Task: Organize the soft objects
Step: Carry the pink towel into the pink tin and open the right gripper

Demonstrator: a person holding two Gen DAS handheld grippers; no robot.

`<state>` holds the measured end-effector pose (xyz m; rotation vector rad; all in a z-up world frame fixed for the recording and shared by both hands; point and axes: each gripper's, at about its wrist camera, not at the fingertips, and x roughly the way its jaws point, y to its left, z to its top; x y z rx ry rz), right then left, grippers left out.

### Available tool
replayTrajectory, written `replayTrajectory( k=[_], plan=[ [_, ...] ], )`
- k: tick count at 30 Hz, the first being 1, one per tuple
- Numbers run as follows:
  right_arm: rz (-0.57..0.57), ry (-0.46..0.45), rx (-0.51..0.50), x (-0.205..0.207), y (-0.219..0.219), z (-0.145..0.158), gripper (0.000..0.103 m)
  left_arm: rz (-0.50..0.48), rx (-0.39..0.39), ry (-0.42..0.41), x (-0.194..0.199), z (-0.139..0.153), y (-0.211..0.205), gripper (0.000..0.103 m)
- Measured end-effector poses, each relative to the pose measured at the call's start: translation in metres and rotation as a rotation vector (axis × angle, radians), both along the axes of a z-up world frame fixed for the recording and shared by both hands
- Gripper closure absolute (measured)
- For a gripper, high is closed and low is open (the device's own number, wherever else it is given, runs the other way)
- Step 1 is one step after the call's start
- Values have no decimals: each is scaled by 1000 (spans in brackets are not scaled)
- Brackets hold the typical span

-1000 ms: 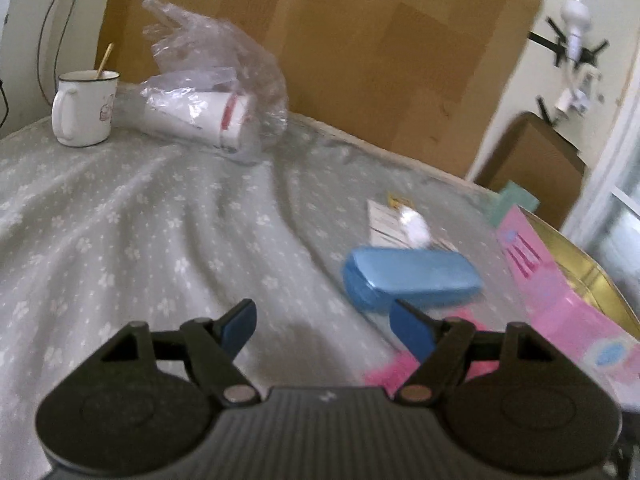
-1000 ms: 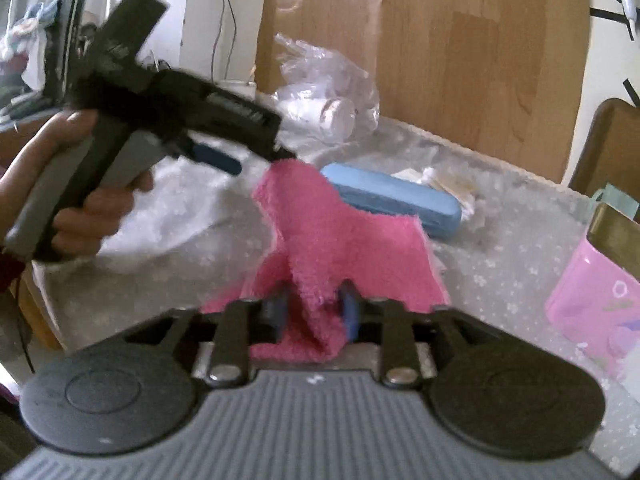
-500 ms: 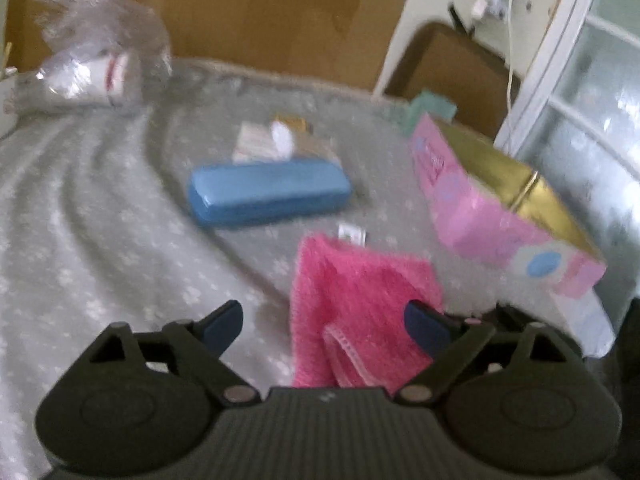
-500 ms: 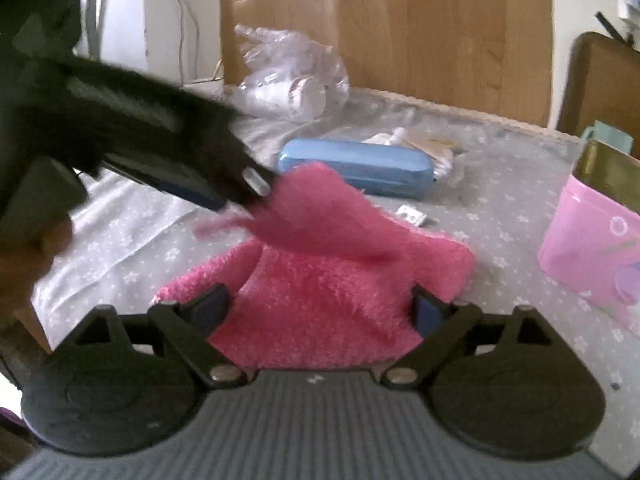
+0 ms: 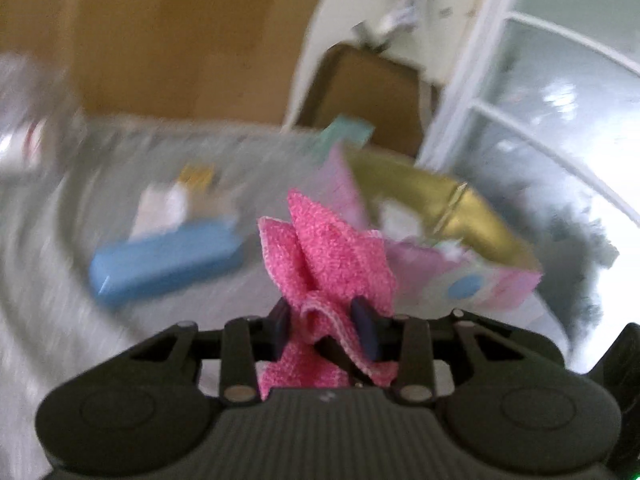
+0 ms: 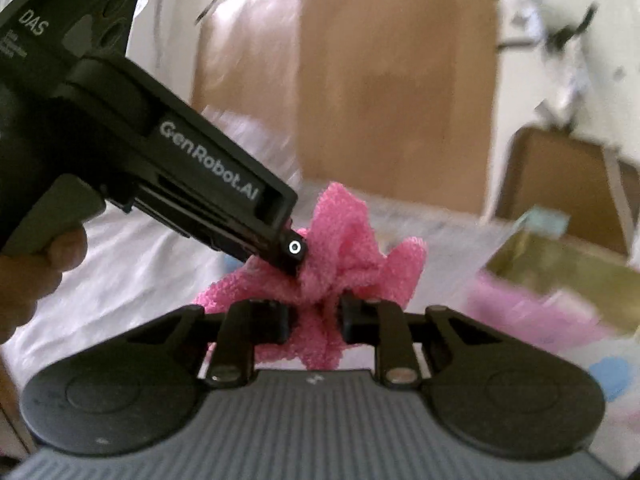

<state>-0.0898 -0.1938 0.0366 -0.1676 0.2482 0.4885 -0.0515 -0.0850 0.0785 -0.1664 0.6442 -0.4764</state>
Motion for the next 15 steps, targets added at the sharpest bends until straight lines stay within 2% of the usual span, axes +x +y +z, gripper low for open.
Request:
replayTrajectory(
  k=[4, 8, 10, 13, 14, 15],
  plan=[
    [-113, -131, 8, 7, -27, 20, 77, -96, 7, -105, 12, 30, -42, 71],
    [-235, -173, 33, 34, -56, 28, 77, -168, 34, -184, 37, 38, -89, 70],
    [-292, -170, 29, 57, -67, 25, 77, -188, 48, -186, 56, 35, -111, 70],
    [-374, -143, 5, 87, -79, 15, 77, -203, 62, -146, 88, 24, -137, 68],
    [-404, -129, -2, 96, -84, 11, 77, -198, 68, -128, 99, 20, -144, 66],
    [-433, -111, -14, 102, -84, 5, 74, -187, 81, -114, 110, 16, -150, 58]
  ],
)
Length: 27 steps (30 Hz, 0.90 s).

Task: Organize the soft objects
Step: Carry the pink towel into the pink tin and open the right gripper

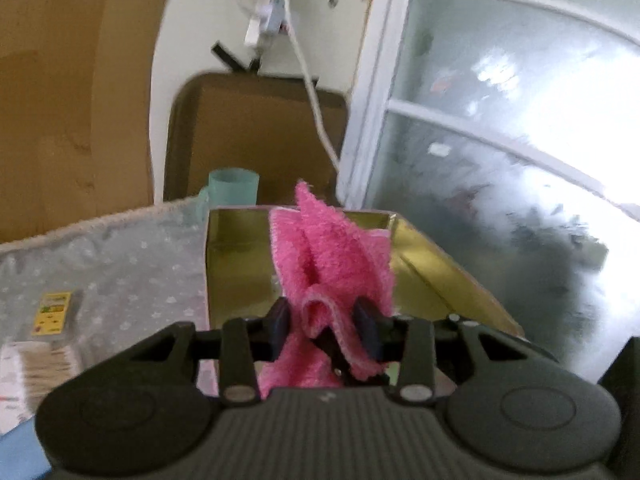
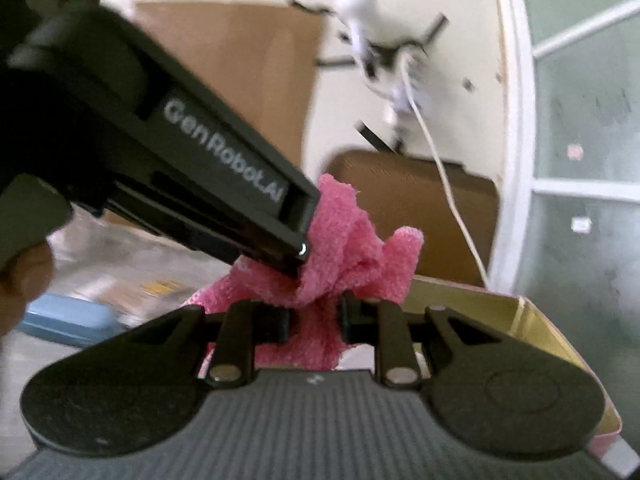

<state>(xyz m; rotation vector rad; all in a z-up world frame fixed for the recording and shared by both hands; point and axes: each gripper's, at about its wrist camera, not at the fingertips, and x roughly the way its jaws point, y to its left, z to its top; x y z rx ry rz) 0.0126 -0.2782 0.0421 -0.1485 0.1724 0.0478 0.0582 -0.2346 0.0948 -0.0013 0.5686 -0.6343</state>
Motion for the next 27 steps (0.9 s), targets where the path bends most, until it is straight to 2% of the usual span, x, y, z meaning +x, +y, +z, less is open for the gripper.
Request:
replayTrajectory(
  k=[1, 2, 3, 4, 5, 7, 11, 15, 17, 19, 20, 23, 27],
  plan=[
    [-24, 32, -10, 12, -1, -4, 65, 29, 21, 11, 11, -4, -6, 50],
    [-51, 80, -26, 27, -2, -10, 59, 67, 36, 21, 20, -8, -9, 48],
    [-77, 106, -29, 35, -5, -14, 46, 88, 40, 31, 24, -12, -6, 48],
    [-103, 118, -20, 36, -8, -17, 39, 99, 38, 44, 27, -14, -2, 48],
    [-112, 118, 6, 36, -12, -18, 38, 105, 24, 53, 27, -15, 3, 47],
    [-103, 97, 48, 26, -19, -18, 37, 105, 6, 39, 20, -16, 15, 36],
    [-102, 51, 85, 8, -19, -15, 37, 109, -1, 7, -2, -16, 31, 35],
    [-110, 5, 57, -9, -9, -14, 36, 103, -17, 4, -29, -18, 53, 34],
    [-117, -24, 53, -17, -5, -15, 31, 109, -25, -1, -42, -21, 67, 31],
    [-111, -40, 44, -20, -2, -14, 14, 123, -33, -4, -53, -23, 84, 30],
    [-107, -41, 26, -20, 1, -14, 11, 132, -38, 1, -57, -24, 92, 30],
    [-127, -35, -7, -16, 7, -12, 9, 172, -59, 19, -64, -26, 118, 30],
    [-129, -83, 39, -25, 9, 0, 9, 242, -85, 6, -80, -30, 161, 30]
  ],
)
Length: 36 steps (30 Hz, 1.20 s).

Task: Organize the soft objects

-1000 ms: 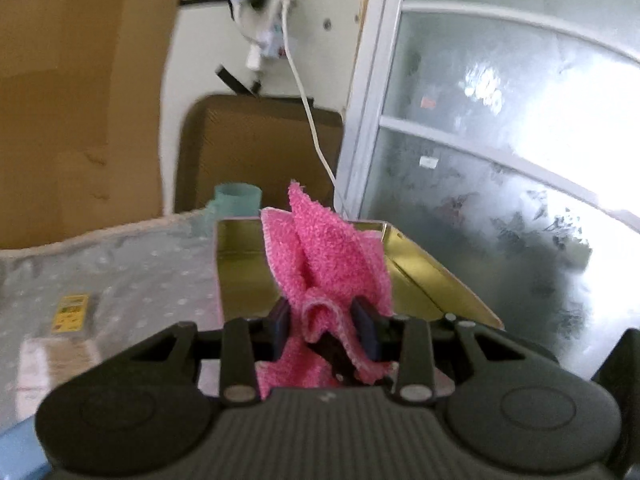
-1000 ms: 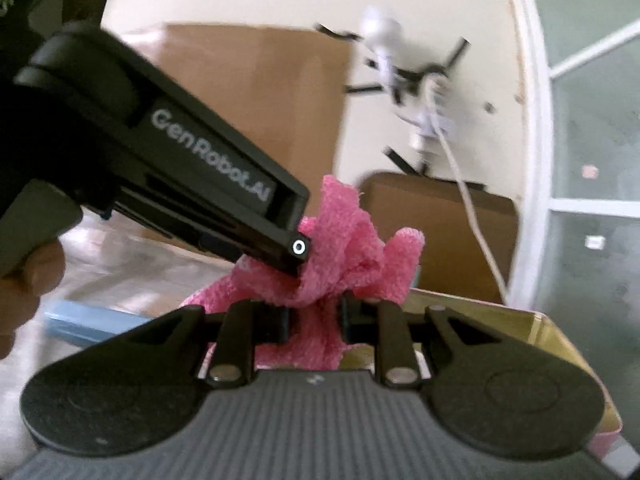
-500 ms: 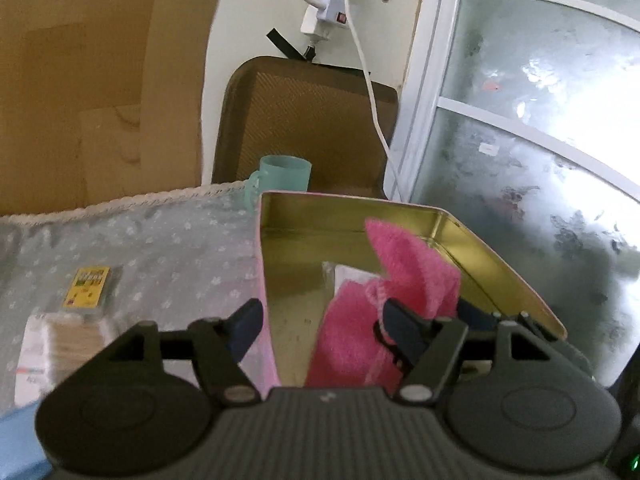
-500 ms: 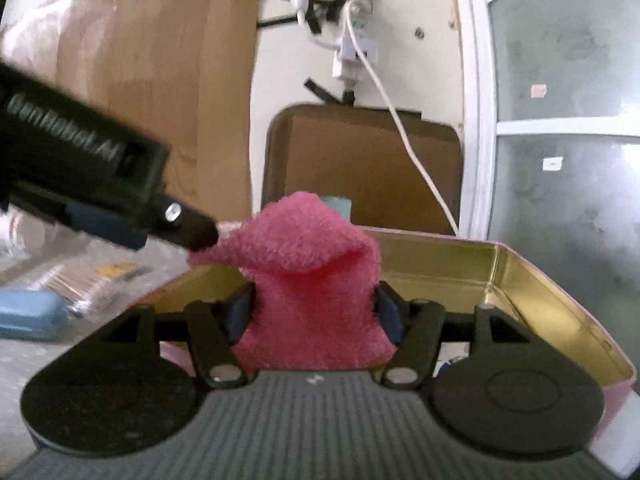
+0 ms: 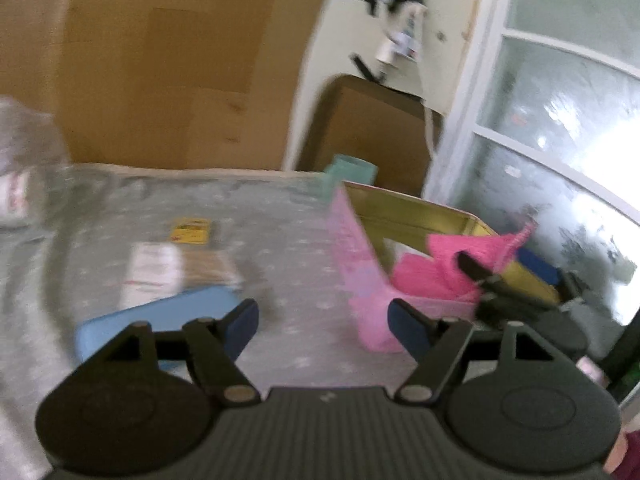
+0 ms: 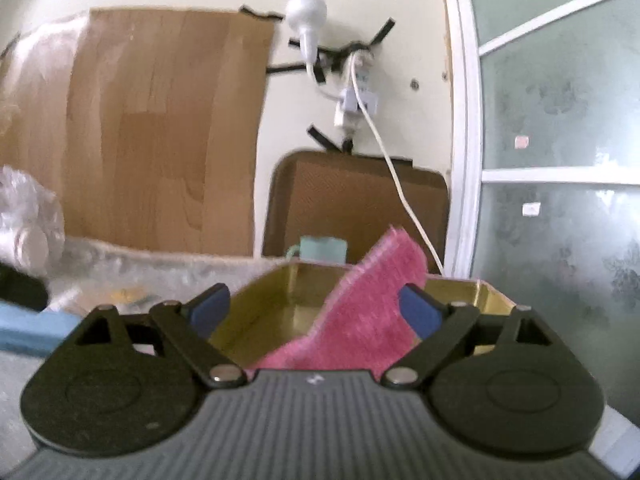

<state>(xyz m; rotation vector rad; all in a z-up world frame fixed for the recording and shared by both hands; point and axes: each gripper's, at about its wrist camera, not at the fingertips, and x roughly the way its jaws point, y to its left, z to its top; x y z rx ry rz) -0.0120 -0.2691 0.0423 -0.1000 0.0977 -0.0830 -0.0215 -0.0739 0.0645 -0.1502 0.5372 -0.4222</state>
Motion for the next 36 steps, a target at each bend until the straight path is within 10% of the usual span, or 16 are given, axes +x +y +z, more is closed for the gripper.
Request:
replayTrajectory(
  k=[6, 11, 19, 25, 29, 36],
  plan=[
    [16, -106, 4, -21, 8, 3, 12, 157, -9, 35, -13, -19, 66, 27],
    [126, 110, 78, 14, -16, 10, 66, 250, -60, 114, -9, -35, 108, 27],
    [-78, 541, 0, 115, -111, 22, 66, 273, -81, 88, -11, -36, 119, 27],
    [-122, 278, 114, 71, -127, 57, 50, 282, -73, 115, -6, -45, 120, 27],
    [100, 179, 176, 45, -81, 77, 48, 306, -71, 116, -3, -48, 126, 27],
    [545, 368, 150, 66, 54, 44, 30, 352, -134, 152, 1, -67, 145, 27]
  ],
)
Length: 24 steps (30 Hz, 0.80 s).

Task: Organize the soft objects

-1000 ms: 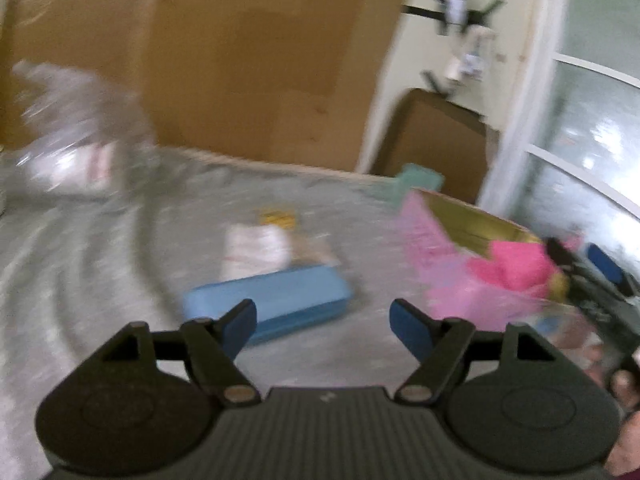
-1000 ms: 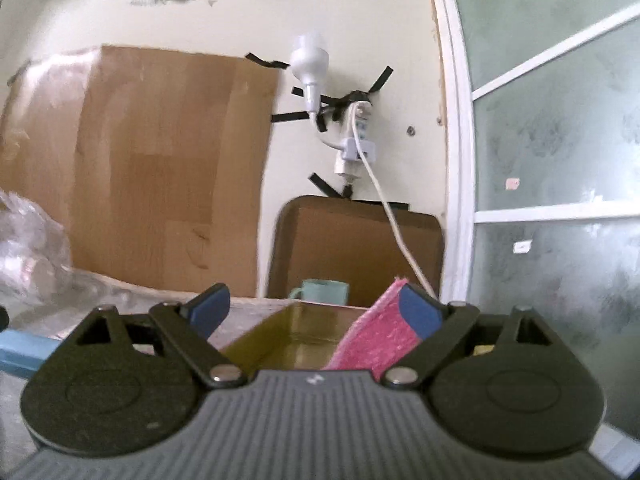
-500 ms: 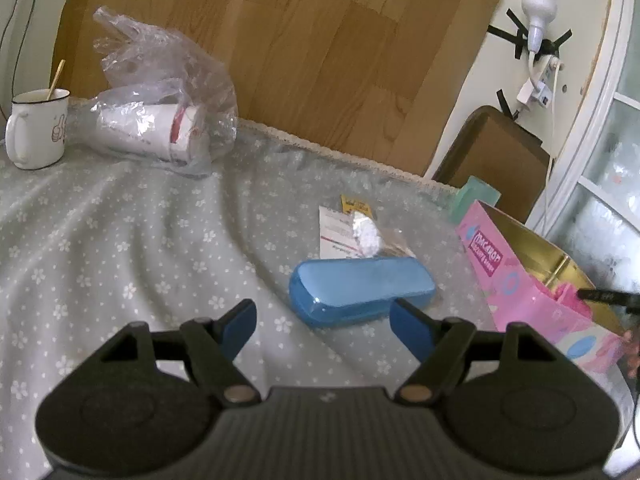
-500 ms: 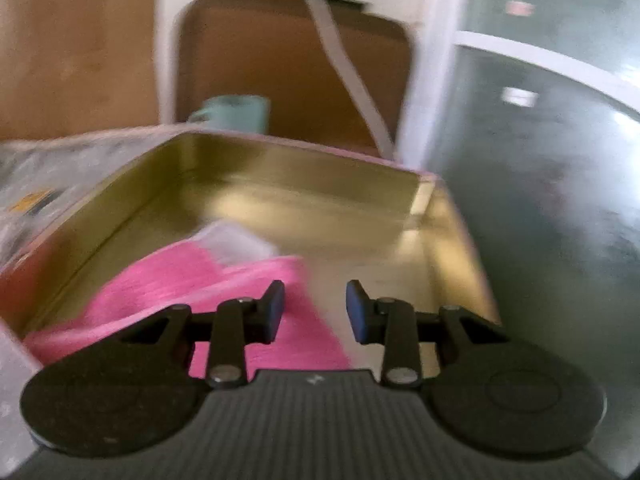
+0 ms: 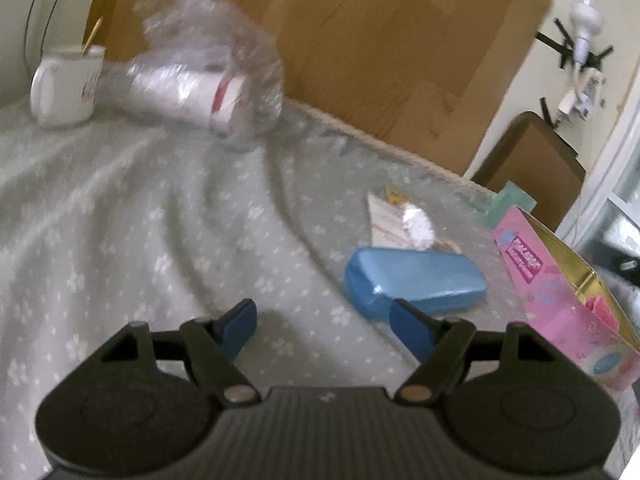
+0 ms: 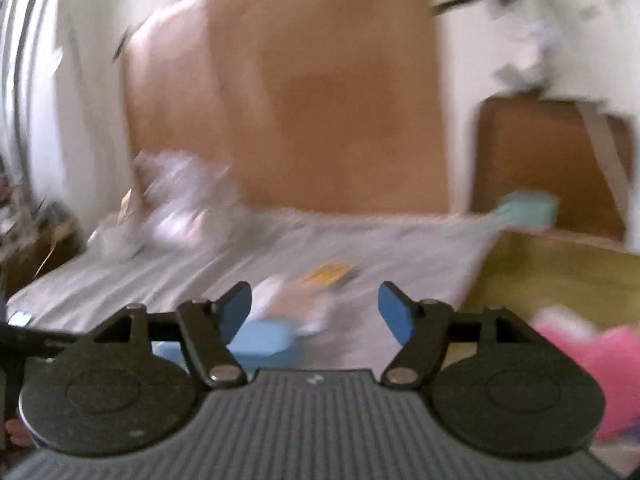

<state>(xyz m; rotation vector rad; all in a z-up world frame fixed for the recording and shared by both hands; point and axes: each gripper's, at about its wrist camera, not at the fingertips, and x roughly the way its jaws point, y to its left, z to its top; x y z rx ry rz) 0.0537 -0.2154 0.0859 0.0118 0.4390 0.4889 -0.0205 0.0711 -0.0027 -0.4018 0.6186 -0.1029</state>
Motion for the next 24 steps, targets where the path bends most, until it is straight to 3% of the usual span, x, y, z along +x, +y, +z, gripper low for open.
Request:
replayTrajectory(
  k=[3, 7, 8, 10, 12, 18, 20, 22, 24],
  plan=[
    [-2, 134, 44, 36, 36, -29, 30, -8, -19, -32, -4, 0, 2, 26],
    [-113, 277, 122, 81, 48, -58, 32, -24, 5, -48, -5, 1, -4, 26],
    [-118, 329, 150, 90, 46, -65, 37, -28, 13, -54, -6, 2, -5, 26],
    [-101, 413, 254, 85, 39, -74, 57, -30, 13, -57, -7, 3, -7, 26],
    [-64, 451, 300, 62, 37, -69, 58, -32, -6, -54, -6, 2, -4, 26],
    [192, 409, 234, -33, 46, -68, 55, -36, -35, -52, -6, 2, 0, 26],
    [225, 282, 118, -67, 54, -66, 43, -42, -36, -49, -6, 2, 0, 26],
    [220, 154, 9, -91, 64, -64, 19, -58, -45, -23, -3, 1, -1, 26],
    [229, 84, -51, -98, 69, -62, 19, -61, -54, -3, -2, 1, -3, 26]
  ],
)
